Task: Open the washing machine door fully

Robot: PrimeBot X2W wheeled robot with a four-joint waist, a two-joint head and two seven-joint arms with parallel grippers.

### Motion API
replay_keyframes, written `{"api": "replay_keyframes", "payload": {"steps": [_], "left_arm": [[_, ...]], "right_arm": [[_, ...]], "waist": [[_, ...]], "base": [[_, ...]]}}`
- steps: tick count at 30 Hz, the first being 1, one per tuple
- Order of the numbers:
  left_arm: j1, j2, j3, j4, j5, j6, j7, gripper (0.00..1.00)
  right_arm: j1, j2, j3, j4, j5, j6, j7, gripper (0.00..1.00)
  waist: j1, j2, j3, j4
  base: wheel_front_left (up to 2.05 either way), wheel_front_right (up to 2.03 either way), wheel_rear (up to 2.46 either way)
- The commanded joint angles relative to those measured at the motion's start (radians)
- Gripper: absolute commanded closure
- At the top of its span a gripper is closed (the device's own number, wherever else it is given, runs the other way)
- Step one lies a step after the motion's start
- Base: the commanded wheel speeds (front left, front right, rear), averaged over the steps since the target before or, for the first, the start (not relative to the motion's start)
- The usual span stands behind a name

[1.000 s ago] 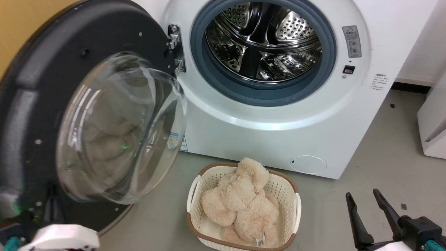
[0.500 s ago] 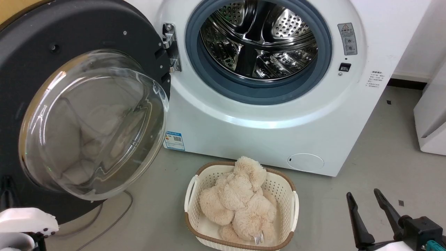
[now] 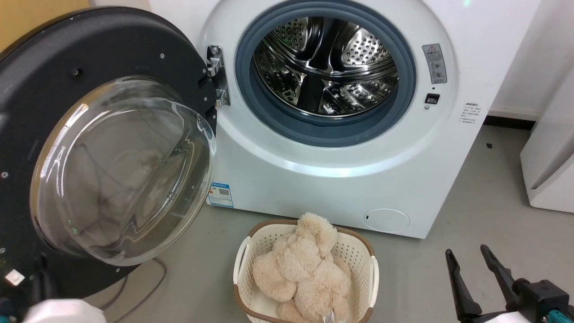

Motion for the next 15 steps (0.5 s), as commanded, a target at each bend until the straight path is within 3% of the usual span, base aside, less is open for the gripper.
{"api": "replay_keyframes", "payload": {"steps": [1, 9, 15], "left_arm": [[0.027, -0.016, -0.01, -0.022, 0.013, -0.005, -0.005, 0.03], [0.147, -0.12, -0.103, -0.221, 0.086, -0.021, -0.005, 0.0], [0.191, -0.148, -0.197, -0.291, 0.12, -0.011, -0.005, 0.0]], "right_arm": [[0.007, 0.004, -0.001, 0.001, 0.002, 0.001, -0.008, 0.0], [0.012, 0.004, -0.001, -0.012, -0.02, 0.001, 0.002, 0.0], [0.006, 0.004, 0.006, -0.025, -0.034, 0.001, 0.005, 0.0]], "waist": [[0.0, 0.0, -0.004, -0.002], [0.0, 0.0, -0.015, -0.016], [0.0, 0.0, -0.019, -0.05]], "base": [[0.0, 0.0, 0.0], [0.0, 0.0, 0.0], [0.0, 0.0, 0.0]]}}
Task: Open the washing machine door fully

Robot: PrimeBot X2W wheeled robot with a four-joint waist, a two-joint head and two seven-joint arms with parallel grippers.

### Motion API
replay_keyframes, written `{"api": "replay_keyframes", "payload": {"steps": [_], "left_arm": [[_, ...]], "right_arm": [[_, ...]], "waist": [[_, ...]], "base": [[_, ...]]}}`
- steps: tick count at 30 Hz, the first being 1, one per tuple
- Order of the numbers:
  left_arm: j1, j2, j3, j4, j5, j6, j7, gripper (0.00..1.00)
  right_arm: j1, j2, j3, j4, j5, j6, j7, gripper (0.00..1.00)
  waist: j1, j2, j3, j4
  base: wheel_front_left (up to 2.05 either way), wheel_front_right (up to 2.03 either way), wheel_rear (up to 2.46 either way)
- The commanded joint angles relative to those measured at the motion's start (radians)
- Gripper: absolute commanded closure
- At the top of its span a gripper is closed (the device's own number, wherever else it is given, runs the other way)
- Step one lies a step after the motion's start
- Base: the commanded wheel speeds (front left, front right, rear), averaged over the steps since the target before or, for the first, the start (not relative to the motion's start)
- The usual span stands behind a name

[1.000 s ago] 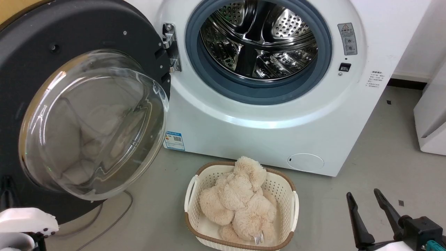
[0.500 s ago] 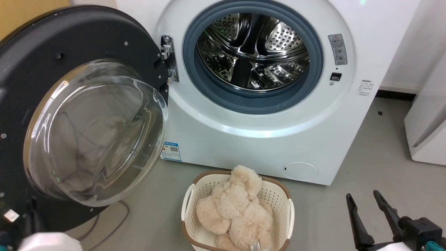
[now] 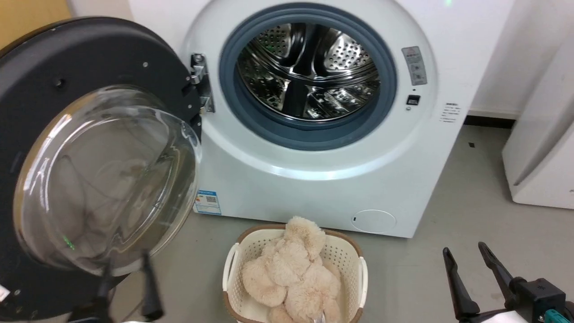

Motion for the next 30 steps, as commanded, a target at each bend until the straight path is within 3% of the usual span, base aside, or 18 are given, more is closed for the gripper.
{"api": "replay_keyframes", "payload": {"steps": [1, 12, 30], "left_arm": [[0.008, -0.005, -0.028, -0.009, 0.01, 0.003, -0.004, 0.0], [-0.029, -0.005, -0.189, 0.059, 0.099, 0.011, -0.004, 0.0], [-0.073, 0.028, -0.206, 0.114, 0.119, 0.028, 0.001, 0.0]], "right_arm": [[0.006, 0.003, 0.001, -0.008, -0.01, 0.0, 0.003, 0.0], [0.007, 0.003, 0.011, -0.009, -0.025, 0.0, 0.006, 0.0], [0.002, 0.003, 0.027, -0.008, -0.031, 0.0, 0.0, 0.0]], "waist": [[0.0, 0.0, 0.0, -0.014], [0.0, 0.0, 0.001, -0.12], [0.0, 0.0, 0.012, -0.167]], "base": [[0.0, 0.0, 0.0], [0.0, 0.0, 0.0], [0.0, 0.0, 0.0]]}}
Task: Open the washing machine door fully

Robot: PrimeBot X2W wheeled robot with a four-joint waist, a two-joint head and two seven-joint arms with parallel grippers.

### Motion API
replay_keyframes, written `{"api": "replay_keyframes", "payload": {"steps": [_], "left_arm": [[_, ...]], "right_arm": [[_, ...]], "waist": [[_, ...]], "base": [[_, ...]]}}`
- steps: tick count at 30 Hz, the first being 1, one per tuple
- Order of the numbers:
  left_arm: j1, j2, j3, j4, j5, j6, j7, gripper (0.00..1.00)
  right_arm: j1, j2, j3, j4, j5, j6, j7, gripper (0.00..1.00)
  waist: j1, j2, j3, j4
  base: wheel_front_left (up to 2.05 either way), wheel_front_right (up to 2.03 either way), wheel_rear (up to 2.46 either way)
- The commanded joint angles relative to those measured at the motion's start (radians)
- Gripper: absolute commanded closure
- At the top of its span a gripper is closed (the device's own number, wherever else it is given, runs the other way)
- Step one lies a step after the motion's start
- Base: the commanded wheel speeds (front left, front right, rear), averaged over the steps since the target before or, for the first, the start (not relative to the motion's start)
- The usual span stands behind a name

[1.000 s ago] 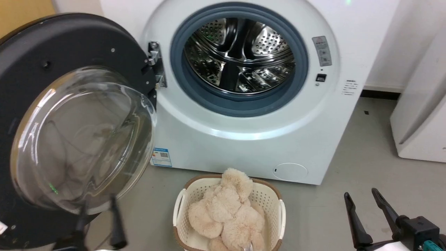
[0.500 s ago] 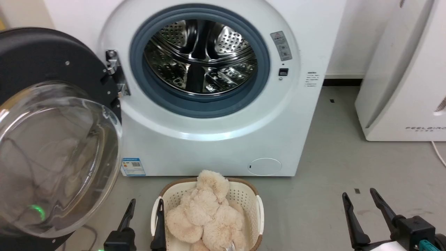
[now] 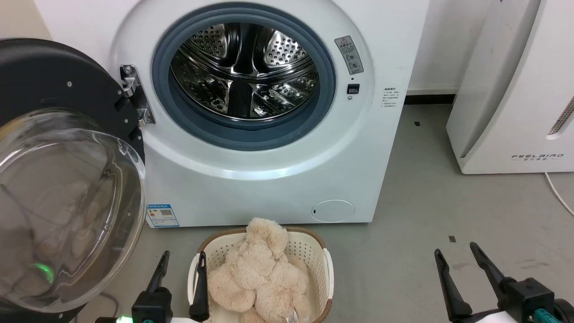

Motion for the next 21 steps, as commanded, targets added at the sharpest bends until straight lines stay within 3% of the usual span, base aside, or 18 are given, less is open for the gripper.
{"api": "replay_keyframes", "payload": {"steps": [1, 2, 3, 21], "left_arm": [[-0.01, 0.007, 0.002, 0.001, -0.002, 0.005, 0.0, 0.0], [-0.011, 0.007, 0.002, 0.002, -0.005, 0.005, 0.003, 0.0], [0.0, 0.0, -0.001, 0.001, -0.001, 0.0, 0.002, 1.0], [-0.007, -0.005, 0.009, -0.018, 0.006, -0.01, 0.031, 1.0]], "right_arm": [[0.002, 0.003, 0.002, -0.003, 0.001, 0.001, -0.007, 0.0], [0.003, 0.003, 0.002, -0.003, 0.002, 0.001, -0.007, 0.0], [0.0, 0.0, 0.001, 0.0, 0.0, 0.0, 0.001, 1.0], [-0.015, 0.0, 0.003, 0.006, -0.004, 0.0, 0.009, 1.0]], "waist": [[0.0, 0.0, 0.001, 0.0], [0.0, 0.0, 0.001, 0.0], [0.0, 0.0, 0.001, 0.0], [0.0, 0.0, 0.005, 0.001]], "base": [[0.0, 0.0, 0.0], [0.0, 0.0, 0.0], [0.0, 0.0, 0.0], [0.0, 0.0, 0.0]]}}
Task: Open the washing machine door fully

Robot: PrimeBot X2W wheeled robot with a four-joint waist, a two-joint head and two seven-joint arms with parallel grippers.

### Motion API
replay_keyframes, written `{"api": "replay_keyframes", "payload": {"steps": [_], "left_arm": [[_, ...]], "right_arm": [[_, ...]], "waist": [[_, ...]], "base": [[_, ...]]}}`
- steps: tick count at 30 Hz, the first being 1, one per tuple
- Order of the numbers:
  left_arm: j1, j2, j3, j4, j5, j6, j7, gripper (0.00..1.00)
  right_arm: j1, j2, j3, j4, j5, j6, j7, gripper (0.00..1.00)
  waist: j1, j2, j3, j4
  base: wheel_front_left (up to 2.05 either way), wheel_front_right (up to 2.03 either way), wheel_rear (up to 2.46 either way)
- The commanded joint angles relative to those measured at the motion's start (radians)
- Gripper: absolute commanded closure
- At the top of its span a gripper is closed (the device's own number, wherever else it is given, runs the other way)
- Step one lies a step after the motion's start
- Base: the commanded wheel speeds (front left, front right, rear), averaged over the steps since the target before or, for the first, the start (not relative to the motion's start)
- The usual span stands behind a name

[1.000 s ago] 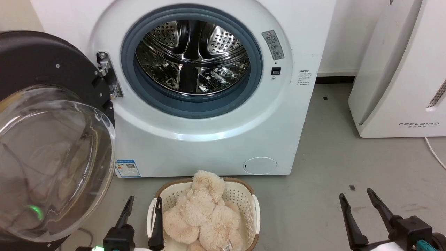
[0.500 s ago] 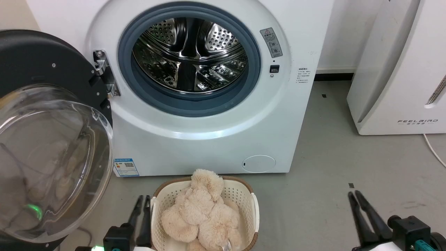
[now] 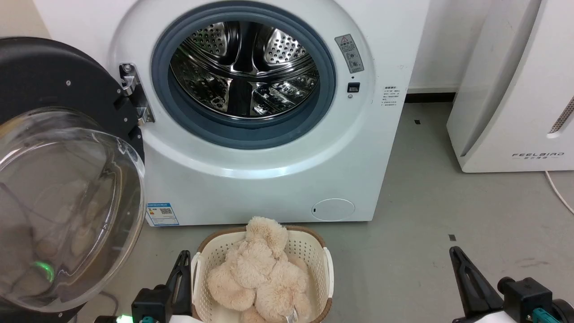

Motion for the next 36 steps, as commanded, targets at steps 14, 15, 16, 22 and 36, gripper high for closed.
{"api": "replay_keyframes", "payload": {"steps": [14, 15, 16, 22, 36], "left_arm": [[-0.015, -0.005, 0.019, -0.028, 0.014, -0.014, 0.036, 1.0], [-0.016, -0.005, 0.02, -0.029, 0.015, -0.015, 0.038, 1.0], [-0.016, -0.005, 0.021, -0.03, 0.015, -0.016, 0.04, 1.0], [-0.019, -0.007, 0.026, -0.038, 0.018, -0.02, 0.053, 1.0], [-0.026, -0.01, 0.038, -0.056, 0.025, -0.03, 0.081, 1.0]], "right_arm": [[-0.031, 0.001, 0.006, 0.008, -0.007, 0.0, 0.012, 1.0], [-0.032, 0.001, 0.006, 0.008, -0.007, 0.0, 0.012, 1.0], [-0.034, 0.001, 0.006, 0.009, -0.007, 0.0, 0.013, 1.0], [-0.04, 0.001, 0.007, 0.011, -0.009, 0.0, 0.016, 1.0], [-0.055, 0.001, 0.01, 0.017, -0.013, 0.0, 0.024, 1.0]], "waist": [[0.0, -0.0001, 0.004, 0.001], [0.0, -0.0001, 0.005, 0.002], [0.0, -0.0001, 0.005, 0.002], [0.0, -0.0001, 0.007, 0.002], [0.0, -0.0001, 0.01, 0.003]], "base": [[0.0, 0.0, 0.0], [0.0, 0.0, 0.0], [0.0, 0.0, 0.0], [0.0, 0.0, 0.0], [0.0, 0.0, 0.0]]}}
